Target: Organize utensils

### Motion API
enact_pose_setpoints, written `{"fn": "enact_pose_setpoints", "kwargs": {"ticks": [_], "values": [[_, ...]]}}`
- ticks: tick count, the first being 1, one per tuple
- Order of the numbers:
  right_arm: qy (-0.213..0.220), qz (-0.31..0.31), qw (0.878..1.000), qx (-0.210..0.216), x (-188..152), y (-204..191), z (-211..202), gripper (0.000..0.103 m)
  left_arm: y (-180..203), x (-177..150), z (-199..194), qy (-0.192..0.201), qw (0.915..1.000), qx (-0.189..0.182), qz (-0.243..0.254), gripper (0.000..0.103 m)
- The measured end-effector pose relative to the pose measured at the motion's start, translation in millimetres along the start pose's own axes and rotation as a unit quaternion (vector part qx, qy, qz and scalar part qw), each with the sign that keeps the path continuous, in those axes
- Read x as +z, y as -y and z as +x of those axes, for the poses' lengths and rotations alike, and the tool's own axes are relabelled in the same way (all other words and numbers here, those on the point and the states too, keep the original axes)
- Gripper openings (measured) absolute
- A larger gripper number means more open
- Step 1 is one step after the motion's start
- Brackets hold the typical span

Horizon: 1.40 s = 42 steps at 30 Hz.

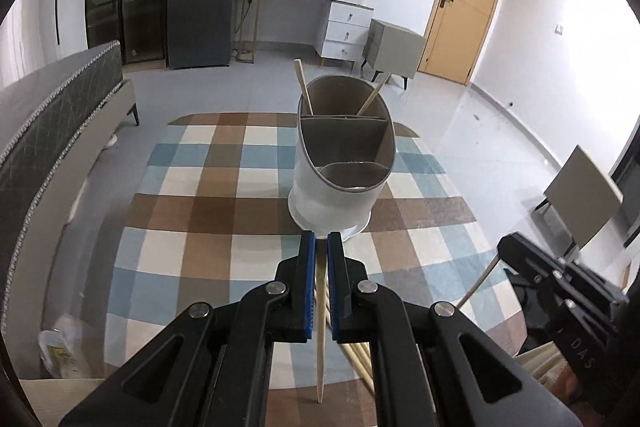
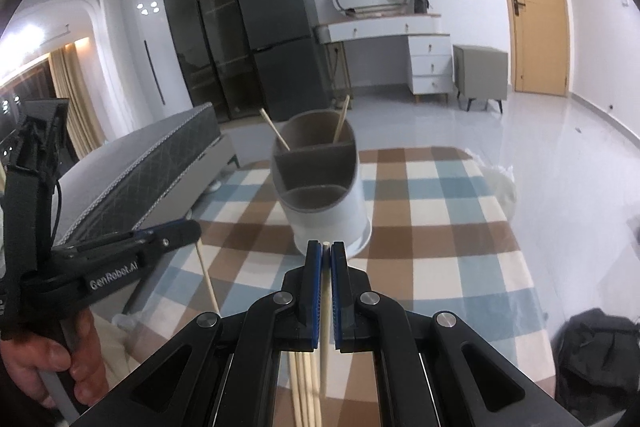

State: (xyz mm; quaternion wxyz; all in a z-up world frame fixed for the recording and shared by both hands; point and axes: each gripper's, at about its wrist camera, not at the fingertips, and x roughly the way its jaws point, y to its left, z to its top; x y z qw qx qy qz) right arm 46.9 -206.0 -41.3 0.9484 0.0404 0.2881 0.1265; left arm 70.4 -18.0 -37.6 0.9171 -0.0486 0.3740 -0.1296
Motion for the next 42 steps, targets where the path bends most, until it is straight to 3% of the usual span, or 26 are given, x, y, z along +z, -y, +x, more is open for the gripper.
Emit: {"fn": "enact_pose_setpoints", "kwargs": {"ticks": [10, 20, 34, 42], "values": [[0.012, 0.004, 1.000, 0.001, -1.4, -2.1, -9.6, 0.004, 3.5, 1.9, -14.0, -0.001, 0.9999, 0.012, 0.009, 0.001], [0.036, 0.024, 0.999, 0.009, 7.4, -0.5, -27.5, 0.004, 13.7, 19.9, -38.5, 0.023, 0.9996, -0.004, 0.014, 0.001], [0.047, 0.044, 0.998, 0.023, 42.7, 8.8, -28.4, 0.004, 23.2, 87.4, -56.3, 0.064, 0.9973, -0.024, 0.025, 0.001], [0.066, 0.028, 0.997, 0.025, 101.4, 10.4, -16.0, 0.004, 17.4, 136.3, -45.4, 0.083, 0.9960, -0.029, 0.014, 0.001]]}}
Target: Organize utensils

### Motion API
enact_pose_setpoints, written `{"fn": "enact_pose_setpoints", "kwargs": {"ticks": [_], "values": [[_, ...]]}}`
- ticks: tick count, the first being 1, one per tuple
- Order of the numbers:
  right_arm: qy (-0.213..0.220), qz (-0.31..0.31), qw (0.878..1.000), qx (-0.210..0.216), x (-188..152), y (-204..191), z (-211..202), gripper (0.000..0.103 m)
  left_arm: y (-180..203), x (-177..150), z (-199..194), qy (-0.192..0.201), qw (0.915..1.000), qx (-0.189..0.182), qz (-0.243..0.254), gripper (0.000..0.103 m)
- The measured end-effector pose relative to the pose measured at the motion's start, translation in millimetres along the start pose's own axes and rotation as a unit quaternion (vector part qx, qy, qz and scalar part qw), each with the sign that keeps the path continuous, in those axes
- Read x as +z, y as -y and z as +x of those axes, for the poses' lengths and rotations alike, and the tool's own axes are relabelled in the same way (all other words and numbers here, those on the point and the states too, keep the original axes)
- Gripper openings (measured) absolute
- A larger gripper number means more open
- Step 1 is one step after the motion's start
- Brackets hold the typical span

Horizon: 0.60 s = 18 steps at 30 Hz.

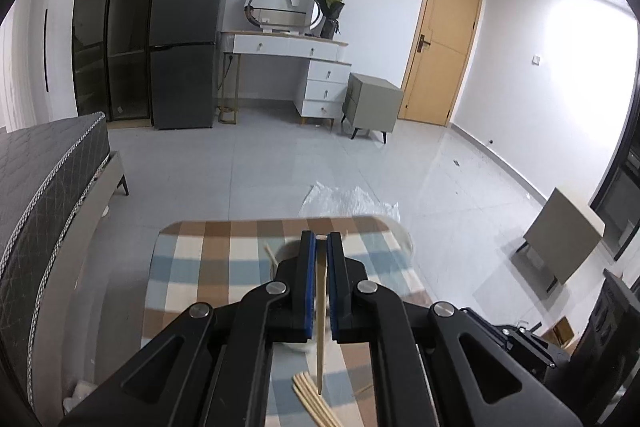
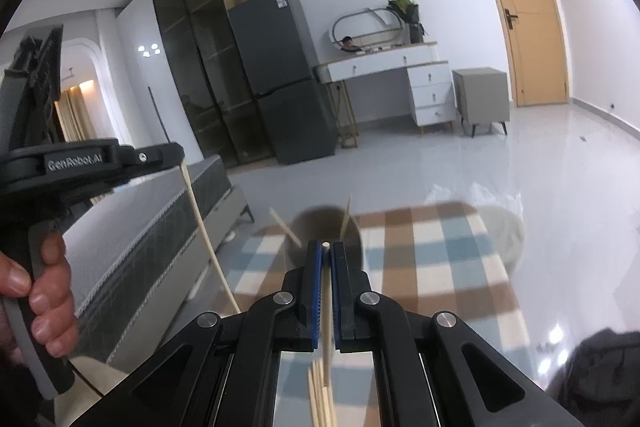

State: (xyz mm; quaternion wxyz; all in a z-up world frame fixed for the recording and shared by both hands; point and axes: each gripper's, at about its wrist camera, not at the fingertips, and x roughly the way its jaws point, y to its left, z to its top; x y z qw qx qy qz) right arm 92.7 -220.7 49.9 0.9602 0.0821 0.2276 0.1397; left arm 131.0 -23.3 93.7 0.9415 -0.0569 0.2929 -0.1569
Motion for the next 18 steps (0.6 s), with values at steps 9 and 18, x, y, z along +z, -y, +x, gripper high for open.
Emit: {"fn": "enact_pose_setpoints", "kwargs": {"ticks": [9, 18], "values": [[0.043, -0.014, 0.999, 0.002, 66.5, 0.0, 28.7, 0.004, -7.8, 33.9, 27.7, 0.021, 0.9997, -0.002, -0.009, 0.001], [0.063, -0.023, 0.998, -0.006, 95.3, 7.4, 69.8, 0.004, -13.1, 51.0, 65.1, 0.048, 0.9986, -0.004, -0.022, 0.001]]}}
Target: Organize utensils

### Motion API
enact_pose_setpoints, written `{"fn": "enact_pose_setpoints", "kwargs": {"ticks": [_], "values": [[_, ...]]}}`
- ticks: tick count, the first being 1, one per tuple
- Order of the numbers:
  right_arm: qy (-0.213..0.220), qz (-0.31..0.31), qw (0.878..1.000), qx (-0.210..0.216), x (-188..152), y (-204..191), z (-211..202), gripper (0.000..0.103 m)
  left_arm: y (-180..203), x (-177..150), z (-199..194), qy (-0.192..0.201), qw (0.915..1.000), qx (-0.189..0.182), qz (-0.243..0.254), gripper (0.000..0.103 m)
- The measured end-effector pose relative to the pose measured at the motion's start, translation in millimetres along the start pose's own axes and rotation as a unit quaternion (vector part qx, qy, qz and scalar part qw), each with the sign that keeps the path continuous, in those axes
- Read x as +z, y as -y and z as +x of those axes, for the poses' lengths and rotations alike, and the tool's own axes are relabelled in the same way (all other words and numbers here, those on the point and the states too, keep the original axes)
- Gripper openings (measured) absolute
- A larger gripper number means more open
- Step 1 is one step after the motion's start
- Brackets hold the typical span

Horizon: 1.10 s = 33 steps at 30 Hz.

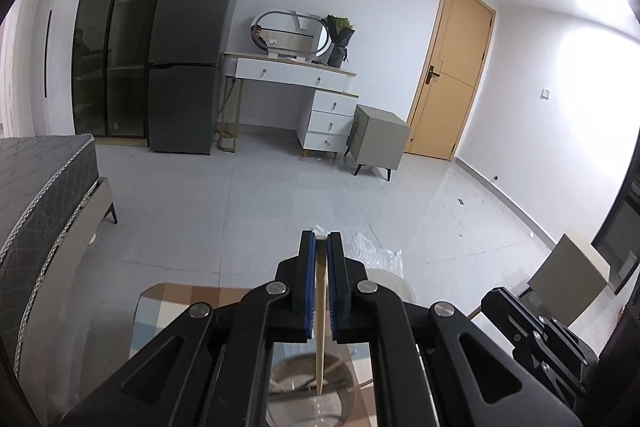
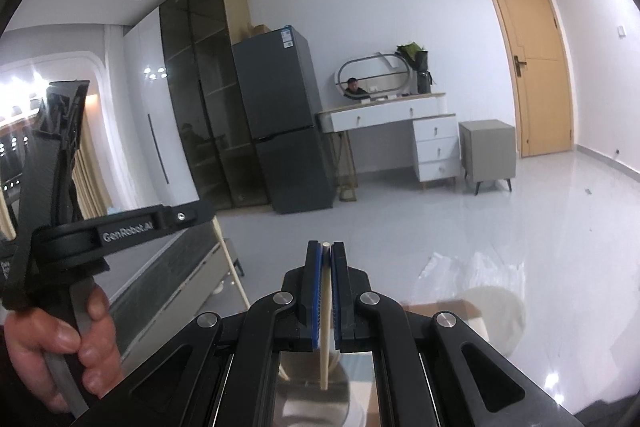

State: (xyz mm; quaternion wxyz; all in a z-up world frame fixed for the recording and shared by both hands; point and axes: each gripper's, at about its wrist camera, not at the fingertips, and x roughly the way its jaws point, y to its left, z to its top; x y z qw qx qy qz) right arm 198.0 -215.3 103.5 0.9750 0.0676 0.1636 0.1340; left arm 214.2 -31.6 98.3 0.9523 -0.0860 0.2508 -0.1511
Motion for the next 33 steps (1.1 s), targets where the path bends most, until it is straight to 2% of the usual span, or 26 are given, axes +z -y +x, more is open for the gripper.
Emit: {"fn": "enact_pose_setpoints", "kwargs": {"ticks": [9, 13, 24, 30, 33], "values": [[-0.012, 0.006, 1.000, 0.002, -21.1, 9.7, 23.6, 0.004, -5.7, -14.6, 25.1, -0.002, 0.9999, 0.004, 0.013, 0.001], [-0.018, 0.015, 1.000, 0.004, -30.1, 15.2, 30.1, 0.004, -10.5, -21.6, 27.4, -0.002, 1.0000, -0.002, -0.003, 0.001], [-0.054, 0.031, 0.998, 0.016, -52.3, 21.9, 42.4, 0.004, 1.1, -30.5, 37.9, -0.053, 0.9984, -0.011, 0.018, 0.001], [-0.092, 0.031, 0.995, 0.025, -66.5, 20.0, 44.5, 0.007, 2.4, -28.7, 41.3, -0.101, 0.9945, -0.022, 0.019, 0.002], [-0.099, 0.039, 0.994, 0.025, -71.7, 21.8, 36.3, 0.013, 0.5, -27.1, 36.8, -0.119, 0.9926, -0.019, 0.016, 0.003]]}}
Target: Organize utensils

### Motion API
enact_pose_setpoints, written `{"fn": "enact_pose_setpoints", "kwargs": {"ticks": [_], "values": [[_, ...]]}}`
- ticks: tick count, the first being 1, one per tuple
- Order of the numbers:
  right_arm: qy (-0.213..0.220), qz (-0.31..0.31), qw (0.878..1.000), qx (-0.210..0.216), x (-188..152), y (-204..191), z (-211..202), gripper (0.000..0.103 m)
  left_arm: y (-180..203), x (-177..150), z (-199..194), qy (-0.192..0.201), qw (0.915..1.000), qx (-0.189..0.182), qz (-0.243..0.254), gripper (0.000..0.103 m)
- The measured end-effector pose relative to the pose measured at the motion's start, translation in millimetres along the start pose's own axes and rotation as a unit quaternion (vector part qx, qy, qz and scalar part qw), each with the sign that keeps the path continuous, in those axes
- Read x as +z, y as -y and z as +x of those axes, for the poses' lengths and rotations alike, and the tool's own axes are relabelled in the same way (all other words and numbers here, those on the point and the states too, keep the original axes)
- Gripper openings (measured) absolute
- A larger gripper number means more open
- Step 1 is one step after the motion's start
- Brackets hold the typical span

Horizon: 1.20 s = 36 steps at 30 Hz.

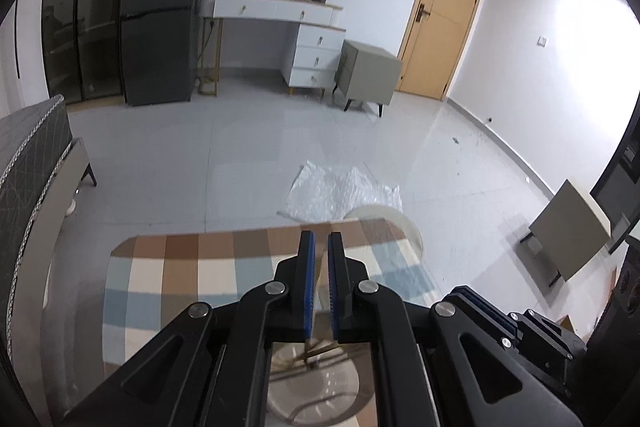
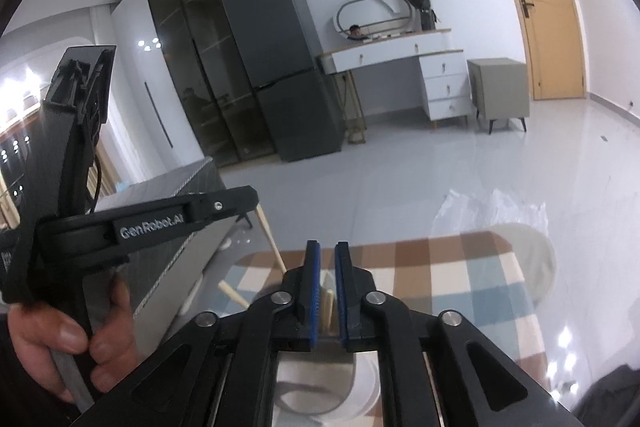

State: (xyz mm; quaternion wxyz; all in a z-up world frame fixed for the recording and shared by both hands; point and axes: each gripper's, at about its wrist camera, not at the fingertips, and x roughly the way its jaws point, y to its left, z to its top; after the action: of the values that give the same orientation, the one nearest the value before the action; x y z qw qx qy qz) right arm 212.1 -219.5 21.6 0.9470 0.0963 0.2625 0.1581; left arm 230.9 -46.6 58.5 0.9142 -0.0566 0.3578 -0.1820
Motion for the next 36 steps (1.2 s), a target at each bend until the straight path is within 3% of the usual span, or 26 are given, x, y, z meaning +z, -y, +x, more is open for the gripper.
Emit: {"fn": "enact_pose_setpoints", "kwargs": {"ticks": [2, 9, 13, 18, 20, 24, 29, 36], "values": [[0.001, 0.005, 1.000, -0.005, -2.6, 2.8, -7.9, 0.017, -1.0, -1.6, -6.3, -0.002, 1.0000, 0.008, -0.005, 0.009], [0.002, 0.028, 0.999, -0.022, -13.3, 9.9, -41.6, 0.034, -0.4, -10.9, -40.5, 0.013, 0.9995, 0.027, -0.014, 0.047], [0.016, 0.031, 0.999, -0.026, -15.7, 4.4, -65.0, 0.050, 3.8, -18.1, -59.7, 0.022, 0.9989, 0.036, -0.020, 0.063], [0.035, 0.029, 0.999, -0.023, -23.3, -6.4, -93.9, 0.058, 11.1, -31.3, -82.9, 0.034, 0.9982, 0.048, -0.014, 0.068], [0.042, 0.029, 0.998, -0.024, -26.9, -9.8, -102.8, 0.070, 13.8, -37.6, -89.6, 0.039, 0.9977, 0.053, -0.011, 0.070], [0.052, 0.022, 0.998, -0.028, -35.1, -15.4, -116.9, 0.073, 16.0, -50.6, -101.1, 0.054, 0.9961, 0.069, -0.012, 0.082], [0.066, 0.028, 0.997, -0.036, -47.1, -16.1, -131.4, 0.083, 16.6, -62.6, -106.7, 0.057, 0.9947, 0.084, -0.014, 0.083], [0.061, 0.028, 0.997, -0.036, -70.8, -17.0, -138.6, 0.087, 12.4, -88.5, -116.4, 0.077, 0.9930, 0.085, -0.025, 0.090]]}}
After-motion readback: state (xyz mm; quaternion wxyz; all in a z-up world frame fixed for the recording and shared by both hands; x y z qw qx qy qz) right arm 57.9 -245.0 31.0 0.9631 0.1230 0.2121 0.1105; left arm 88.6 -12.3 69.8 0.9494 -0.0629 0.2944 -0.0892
